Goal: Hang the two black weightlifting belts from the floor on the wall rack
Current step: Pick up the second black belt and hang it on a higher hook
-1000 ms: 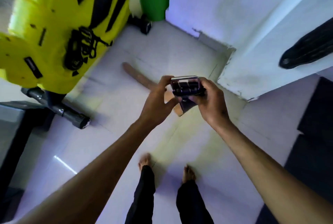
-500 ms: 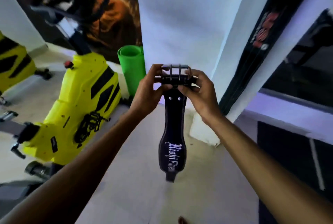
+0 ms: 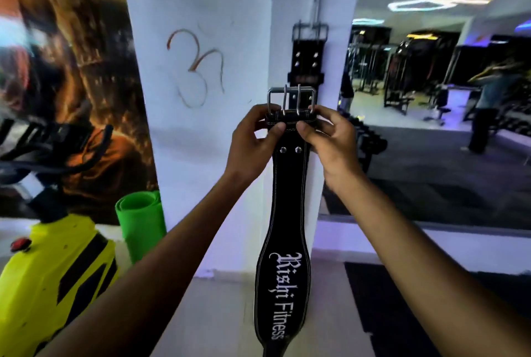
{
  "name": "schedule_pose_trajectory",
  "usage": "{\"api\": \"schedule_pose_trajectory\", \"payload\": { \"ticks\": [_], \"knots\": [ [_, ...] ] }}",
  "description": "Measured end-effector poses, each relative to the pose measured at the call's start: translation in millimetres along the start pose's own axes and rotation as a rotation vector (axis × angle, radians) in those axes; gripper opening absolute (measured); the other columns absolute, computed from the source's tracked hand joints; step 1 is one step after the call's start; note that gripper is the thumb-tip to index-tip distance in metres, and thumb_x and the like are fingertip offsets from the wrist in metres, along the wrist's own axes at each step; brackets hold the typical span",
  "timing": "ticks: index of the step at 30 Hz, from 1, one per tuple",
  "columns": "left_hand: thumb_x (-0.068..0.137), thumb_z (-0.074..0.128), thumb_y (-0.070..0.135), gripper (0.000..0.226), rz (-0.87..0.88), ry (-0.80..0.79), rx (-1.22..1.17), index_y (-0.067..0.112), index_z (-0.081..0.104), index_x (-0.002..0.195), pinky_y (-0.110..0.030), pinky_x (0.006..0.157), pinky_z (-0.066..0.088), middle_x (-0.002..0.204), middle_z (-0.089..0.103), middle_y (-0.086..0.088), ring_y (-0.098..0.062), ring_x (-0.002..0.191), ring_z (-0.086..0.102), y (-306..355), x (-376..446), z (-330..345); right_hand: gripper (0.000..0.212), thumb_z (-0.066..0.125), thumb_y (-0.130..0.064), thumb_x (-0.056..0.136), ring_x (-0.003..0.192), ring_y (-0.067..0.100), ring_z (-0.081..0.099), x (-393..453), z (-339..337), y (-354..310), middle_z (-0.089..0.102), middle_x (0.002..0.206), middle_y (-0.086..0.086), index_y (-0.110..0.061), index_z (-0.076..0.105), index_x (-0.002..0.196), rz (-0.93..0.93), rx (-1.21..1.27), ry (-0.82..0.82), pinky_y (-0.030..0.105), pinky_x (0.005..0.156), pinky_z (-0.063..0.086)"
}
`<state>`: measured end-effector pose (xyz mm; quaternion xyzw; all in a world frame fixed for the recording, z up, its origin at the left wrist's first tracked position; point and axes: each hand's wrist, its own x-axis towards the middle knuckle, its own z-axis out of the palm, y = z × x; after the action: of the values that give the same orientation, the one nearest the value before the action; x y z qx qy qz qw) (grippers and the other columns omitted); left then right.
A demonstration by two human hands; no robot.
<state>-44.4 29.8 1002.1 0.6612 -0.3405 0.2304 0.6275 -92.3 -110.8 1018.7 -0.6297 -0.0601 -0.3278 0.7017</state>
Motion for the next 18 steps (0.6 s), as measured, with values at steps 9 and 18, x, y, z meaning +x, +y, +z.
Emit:
{"api": "schedule_pose_trajectory", "payload": {
  "ticks": [9, 18],
  "knots": [
    [0.082, 0.066, -0.005, 0.048, 0.109, -0.068, -0.016, 0.013, 0.060, 0.127, -0.042, 0.080, 0.062, 0.116, 0.068, -0.005, -0.026, 0.097, 0.066, 86.0, 67.4, 29.3, 0.046, 0.074, -0.007, 0.082, 0.091, 0.017, 0.069, 38.7, -31.7, -92.2, 0.071, 0.101, 0.010, -0.008, 0.055, 0.124, -0.142, -0.011, 0.034, 0.043, 0.097, 0.055],
    [0.087, 0.063, -0.008, 0.050, 0.064, 0.096, -0.181, 0.014, 0.061, 0.131, -0.033, 0.075, 0.061, 0.122, 0.069, -0.013, -0.017, 0.080, 0.070, 135.5, 113.3, 54.5, 0.009, 0.069, -0.006, 0.086, 0.070, 0.006, 0.067, 35.0, -58.5, -71.1, 0.073, 0.078, -0.003, -0.014, 0.068, 0.090, -0.151, -0.154, -0.110, 0.027, 0.073, 0.054]
  ]
}}
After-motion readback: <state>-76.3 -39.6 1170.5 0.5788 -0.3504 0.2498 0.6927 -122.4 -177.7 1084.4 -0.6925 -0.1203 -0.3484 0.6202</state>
